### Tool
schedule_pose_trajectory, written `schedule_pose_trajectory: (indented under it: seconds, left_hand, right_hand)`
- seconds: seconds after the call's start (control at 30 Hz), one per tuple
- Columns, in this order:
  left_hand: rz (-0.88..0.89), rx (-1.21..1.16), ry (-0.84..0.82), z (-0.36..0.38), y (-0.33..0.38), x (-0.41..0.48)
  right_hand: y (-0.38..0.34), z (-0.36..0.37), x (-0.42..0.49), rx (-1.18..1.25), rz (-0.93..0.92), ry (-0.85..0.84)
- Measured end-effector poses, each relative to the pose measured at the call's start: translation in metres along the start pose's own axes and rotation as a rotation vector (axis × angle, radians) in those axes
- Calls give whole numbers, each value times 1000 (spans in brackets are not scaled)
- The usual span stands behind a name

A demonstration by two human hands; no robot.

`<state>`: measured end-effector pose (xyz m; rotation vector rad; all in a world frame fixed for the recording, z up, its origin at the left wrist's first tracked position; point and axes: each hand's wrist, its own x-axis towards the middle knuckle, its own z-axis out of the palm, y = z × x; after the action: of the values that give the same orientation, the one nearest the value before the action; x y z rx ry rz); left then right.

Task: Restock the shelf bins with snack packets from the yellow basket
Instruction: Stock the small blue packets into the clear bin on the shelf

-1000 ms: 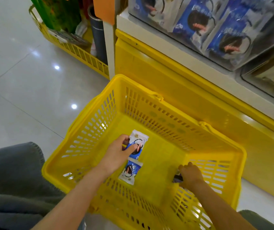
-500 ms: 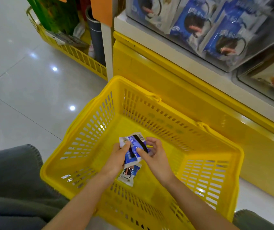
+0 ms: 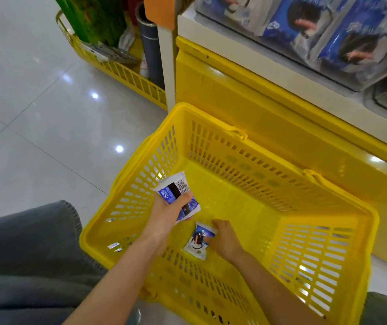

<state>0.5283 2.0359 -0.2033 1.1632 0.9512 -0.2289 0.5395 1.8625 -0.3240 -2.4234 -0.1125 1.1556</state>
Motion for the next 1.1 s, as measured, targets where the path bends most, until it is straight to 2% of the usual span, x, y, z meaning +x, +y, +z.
schedule_pose_trajectory:
  seconds: [0.1,0.2,0.33,0.47,0.6,0.8,1.0,1.1]
  left_hand:
    - [8,-15,15,-3,2,1]
    - [-2,-32,30,-4,2,2]
    - [0,-22,26,-5,3,-1]
    - [75,-11,-5,-2,15,-10]
    - [208,-5,-61,8,47,-25]
    - [439,-79,-226,26,129,-61]
    - [600,-99,-261,29,203,-94]
    - [657,-69,-272,23,223,-101]
  right_hand:
    - [3,17,0,69,14,6]
    - [4,27,-1,72,18,-84]
    - [2,29,-5,55,-4,-109]
    - [-15,16,-17,209,-96,-82]
    - [-55,-38,-44,393,-176,59]
    - [-124,-176,-108,432,-531,445]
    - [-212,-306,-168,273,-824,942]
    - [-253,-347,-162,215,-821,1018]
